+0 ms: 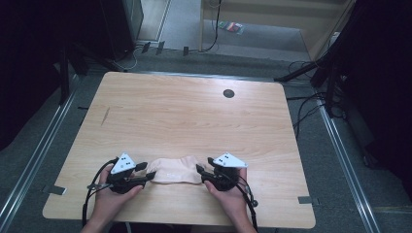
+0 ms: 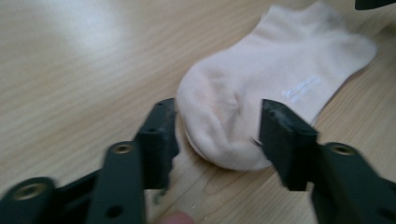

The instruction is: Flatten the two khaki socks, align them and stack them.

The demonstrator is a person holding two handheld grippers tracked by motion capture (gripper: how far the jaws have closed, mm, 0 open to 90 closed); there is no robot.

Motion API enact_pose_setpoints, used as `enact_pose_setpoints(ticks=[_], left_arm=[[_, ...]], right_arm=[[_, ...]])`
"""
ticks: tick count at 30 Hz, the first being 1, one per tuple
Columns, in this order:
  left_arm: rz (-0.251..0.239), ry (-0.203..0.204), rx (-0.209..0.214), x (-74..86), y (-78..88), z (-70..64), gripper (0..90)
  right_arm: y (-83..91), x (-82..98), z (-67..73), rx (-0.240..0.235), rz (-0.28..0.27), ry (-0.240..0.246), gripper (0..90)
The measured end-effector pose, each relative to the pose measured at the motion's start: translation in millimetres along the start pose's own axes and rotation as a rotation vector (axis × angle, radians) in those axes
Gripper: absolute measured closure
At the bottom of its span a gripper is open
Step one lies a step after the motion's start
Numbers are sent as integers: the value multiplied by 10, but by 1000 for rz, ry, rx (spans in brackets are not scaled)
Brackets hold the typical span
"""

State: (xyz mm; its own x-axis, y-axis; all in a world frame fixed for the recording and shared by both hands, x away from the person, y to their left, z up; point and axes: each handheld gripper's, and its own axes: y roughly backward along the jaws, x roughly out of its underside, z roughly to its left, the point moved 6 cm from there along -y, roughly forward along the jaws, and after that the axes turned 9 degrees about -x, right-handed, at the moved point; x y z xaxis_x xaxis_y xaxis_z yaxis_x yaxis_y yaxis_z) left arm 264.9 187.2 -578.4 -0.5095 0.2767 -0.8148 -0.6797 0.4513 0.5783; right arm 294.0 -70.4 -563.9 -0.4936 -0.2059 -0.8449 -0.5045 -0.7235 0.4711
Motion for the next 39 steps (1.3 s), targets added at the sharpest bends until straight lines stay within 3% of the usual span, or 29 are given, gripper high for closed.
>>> enact_pose_setpoints(ticks=[4, 6, 8, 10, 15, 21, 29, 39], left_arm=[[-70, 70, 30, -75, 85, 48, 157], [-101, 77, 32, -96, 122, 65, 135], [-110, 72, 35, -101, 139, 64, 105], [-128, 79, 46, -115, 165, 69, 100], [-130, 86, 7, -89, 184, 153, 100], [-137, 103, -6, -66, 233, 272, 111], [-118, 131, -66, 5, 291, 466, 130], [-106, 137, -109, 102, 364, 608, 132]], right_arm=[[70, -70, -2, -21, -43, 53, 244], [99, -83, -29, -31, -56, 13, 158], [106, -89, -45, -32, -62, 3, 139], [157, -97, -94, -22, -64, 7, 128], [228, -120, -168, 2, -72, -7, 128], [313, -114, -254, 30, -74, -12, 130], [480, -83, -414, 66, -88, -31, 132], [747, 11, -625, 118, -106, -66, 135]])
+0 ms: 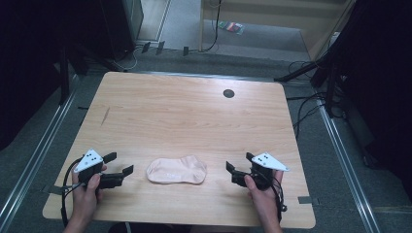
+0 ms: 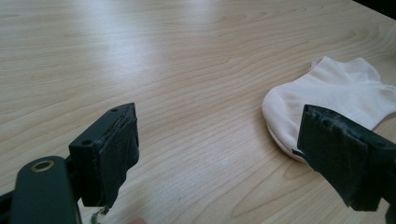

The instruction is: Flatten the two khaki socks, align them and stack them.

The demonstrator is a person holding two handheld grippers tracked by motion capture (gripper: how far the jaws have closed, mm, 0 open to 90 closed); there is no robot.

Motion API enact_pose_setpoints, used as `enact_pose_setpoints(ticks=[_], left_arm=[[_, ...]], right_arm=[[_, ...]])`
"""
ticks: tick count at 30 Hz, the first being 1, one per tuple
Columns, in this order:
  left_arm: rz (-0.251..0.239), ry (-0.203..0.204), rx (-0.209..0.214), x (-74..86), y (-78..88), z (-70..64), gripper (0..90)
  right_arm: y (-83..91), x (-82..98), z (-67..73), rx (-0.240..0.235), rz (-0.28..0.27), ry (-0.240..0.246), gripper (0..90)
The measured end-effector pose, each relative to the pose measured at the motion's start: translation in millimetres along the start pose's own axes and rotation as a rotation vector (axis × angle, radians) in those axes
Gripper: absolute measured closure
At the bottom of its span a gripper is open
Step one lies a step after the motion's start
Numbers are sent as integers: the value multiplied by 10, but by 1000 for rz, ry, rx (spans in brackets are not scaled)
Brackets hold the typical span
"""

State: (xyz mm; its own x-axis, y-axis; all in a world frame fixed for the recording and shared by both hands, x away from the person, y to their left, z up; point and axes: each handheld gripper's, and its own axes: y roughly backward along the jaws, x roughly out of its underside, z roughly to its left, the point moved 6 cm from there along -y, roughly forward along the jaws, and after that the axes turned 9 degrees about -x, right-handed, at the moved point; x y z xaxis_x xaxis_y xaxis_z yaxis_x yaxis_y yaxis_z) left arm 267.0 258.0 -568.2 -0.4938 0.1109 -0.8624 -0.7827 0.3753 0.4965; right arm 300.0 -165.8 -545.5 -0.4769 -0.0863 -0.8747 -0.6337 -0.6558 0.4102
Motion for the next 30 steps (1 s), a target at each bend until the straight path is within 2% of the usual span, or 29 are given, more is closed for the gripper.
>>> enact_pose_setpoints(ticks=[16, 30], left_arm=[[16, 3, -39, 106, 123, 187, 132], [30, 0, -79, 233, 280, 348, 131]], right_arm=[[393, 187, -357, 91, 4, -37, 135], [720, 331, -608, 143, -12, -103, 136]])
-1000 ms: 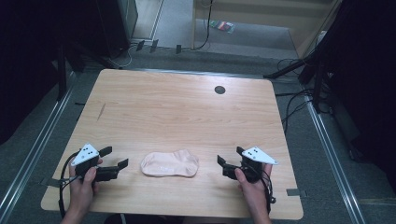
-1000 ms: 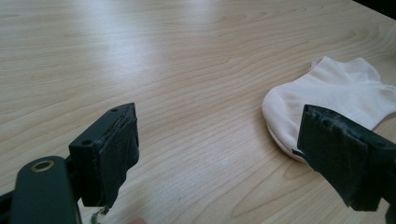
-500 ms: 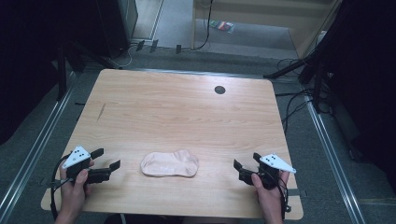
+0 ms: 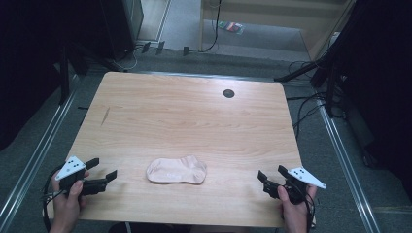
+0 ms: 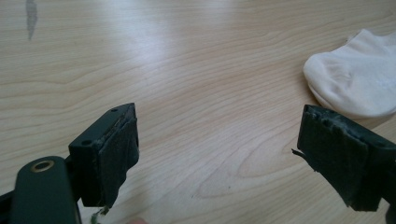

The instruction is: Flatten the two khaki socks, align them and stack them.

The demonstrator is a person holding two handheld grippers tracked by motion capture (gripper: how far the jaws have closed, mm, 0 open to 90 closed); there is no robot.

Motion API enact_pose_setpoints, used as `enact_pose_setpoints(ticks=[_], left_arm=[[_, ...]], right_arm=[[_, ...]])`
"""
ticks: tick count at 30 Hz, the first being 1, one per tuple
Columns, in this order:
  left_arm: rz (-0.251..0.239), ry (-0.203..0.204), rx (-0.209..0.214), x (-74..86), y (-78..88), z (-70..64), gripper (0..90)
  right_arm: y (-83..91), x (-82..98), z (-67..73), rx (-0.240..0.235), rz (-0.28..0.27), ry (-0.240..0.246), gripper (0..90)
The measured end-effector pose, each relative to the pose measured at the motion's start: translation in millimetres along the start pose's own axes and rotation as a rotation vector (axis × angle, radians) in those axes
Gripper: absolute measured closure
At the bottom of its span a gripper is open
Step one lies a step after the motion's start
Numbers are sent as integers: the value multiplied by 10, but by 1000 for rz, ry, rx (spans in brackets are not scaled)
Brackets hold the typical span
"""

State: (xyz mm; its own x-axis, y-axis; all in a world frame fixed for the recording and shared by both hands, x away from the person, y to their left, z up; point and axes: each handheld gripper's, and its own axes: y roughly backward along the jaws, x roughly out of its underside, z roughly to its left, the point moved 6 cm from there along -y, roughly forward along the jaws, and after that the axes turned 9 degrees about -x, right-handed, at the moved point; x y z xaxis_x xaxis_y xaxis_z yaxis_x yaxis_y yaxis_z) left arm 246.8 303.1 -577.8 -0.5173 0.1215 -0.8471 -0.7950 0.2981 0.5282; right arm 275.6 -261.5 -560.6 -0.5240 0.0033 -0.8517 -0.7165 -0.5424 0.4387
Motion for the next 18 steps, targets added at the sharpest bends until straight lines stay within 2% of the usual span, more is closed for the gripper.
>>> enact_pose_setpoints(ticks=[18], left_arm=[[-9, 49, -75, 153, 245, 309, 130]], right_arm=[[300, 223, -380, 90, 29, -34, 138]])
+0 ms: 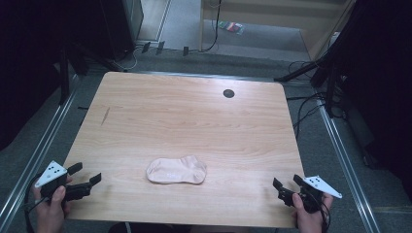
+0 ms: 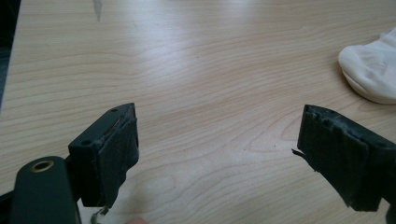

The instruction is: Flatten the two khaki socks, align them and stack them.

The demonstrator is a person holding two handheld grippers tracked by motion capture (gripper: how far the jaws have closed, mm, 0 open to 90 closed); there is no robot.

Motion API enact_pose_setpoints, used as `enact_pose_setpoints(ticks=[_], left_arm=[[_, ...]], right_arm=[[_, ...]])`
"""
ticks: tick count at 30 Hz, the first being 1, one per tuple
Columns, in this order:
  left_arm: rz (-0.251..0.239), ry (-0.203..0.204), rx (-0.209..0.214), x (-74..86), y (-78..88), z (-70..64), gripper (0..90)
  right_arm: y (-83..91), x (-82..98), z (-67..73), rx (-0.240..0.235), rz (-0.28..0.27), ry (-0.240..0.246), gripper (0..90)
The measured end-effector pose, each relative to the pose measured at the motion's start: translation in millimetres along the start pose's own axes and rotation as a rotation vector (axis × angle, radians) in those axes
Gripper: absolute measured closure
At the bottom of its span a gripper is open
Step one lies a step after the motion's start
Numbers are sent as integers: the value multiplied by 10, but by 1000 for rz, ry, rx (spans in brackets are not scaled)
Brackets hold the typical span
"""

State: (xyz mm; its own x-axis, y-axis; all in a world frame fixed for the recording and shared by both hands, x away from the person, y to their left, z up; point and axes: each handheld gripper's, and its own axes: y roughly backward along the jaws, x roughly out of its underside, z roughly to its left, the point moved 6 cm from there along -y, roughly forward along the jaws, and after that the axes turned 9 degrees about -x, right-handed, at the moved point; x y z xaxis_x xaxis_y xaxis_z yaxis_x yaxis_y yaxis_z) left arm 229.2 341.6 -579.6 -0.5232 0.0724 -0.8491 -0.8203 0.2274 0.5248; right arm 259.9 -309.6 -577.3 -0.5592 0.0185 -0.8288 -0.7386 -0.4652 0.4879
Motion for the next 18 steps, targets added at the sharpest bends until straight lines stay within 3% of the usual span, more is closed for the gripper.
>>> enact_pose_setpoints(ticks=[6, 11, 18], left_arm=[[3, 10, 10, 31, 20, 48, 130], [20, -5, 13, 40, -14, 30, 129], [38, -5, -3, 41, -41, 30, 130]], right_arm=[[93, 60, -89, 18, -6, -24, 139], [113, 65, -133, 26, -6, -51, 139], [102, 61, -114, 28, -6, -39, 139]])
